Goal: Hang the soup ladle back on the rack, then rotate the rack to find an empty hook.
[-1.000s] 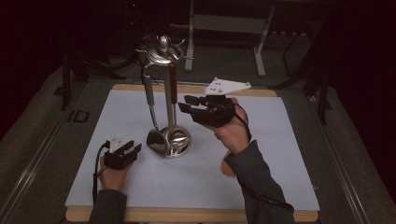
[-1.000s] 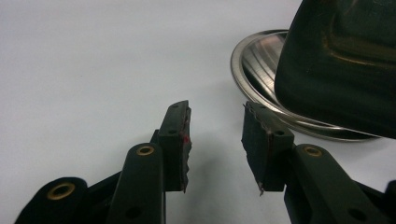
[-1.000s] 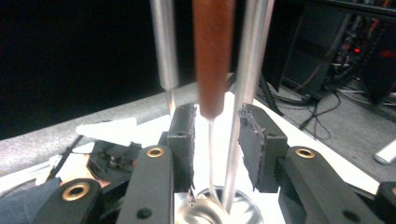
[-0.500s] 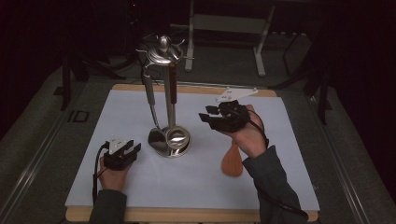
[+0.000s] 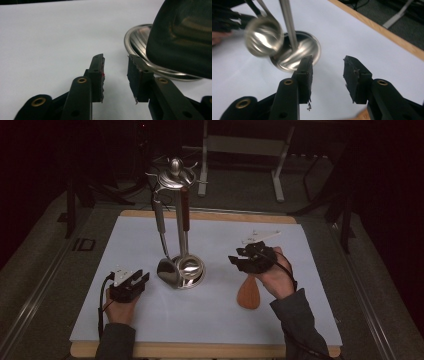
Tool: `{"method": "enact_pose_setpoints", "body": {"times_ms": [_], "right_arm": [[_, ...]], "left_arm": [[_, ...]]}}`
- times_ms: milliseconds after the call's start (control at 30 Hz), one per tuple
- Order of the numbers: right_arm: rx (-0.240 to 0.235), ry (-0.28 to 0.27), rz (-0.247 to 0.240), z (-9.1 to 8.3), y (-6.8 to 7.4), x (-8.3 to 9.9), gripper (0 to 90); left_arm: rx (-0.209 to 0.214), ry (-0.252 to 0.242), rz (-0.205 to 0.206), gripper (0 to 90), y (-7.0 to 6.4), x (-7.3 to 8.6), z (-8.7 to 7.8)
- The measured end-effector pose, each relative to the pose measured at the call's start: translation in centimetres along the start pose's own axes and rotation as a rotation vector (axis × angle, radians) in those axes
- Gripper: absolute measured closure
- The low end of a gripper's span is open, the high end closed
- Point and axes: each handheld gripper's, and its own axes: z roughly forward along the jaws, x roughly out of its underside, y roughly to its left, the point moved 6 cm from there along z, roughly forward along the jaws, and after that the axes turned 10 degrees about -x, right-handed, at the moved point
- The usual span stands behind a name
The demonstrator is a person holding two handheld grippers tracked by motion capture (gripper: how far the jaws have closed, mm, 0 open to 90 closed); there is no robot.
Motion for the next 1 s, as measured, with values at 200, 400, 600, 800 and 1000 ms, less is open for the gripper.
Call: {"method": "enact_pose_setpoints", "body": {"times_ms": [200,400,600,800,1000], "right_arm": [[0.034,0.008,0.057,-0.3,-1.7,3.3,58.1],[0.077,0.039,0.119,-0.2,-3.2,6.9,57.5],[0.131,0.050,0.146,-0.6,-4.2,10.4,53.9],[0.168,0.080,0.209,-0.5,-5.1,14.3,53.0],[0.179,0.086,0.241,-0.4,-5.7,15.8,52.0]], "left_arm": [[0.024,-0.096,-0.029,80.2,-0.4,-1.4,-1.4],[0.073,-0.209,-0.059,89.7,-1.1,-3.5,-3.6],[0.102,-0.349,-0.074,89.7,-2.3,-6.9,-6.8],[0.138,-0.520,-0.119,89.7,-3.4,-11.6,-10.0],[0.162,-0.614,-0.129,89.6,-4.2,-15.0,-11.5]]}}
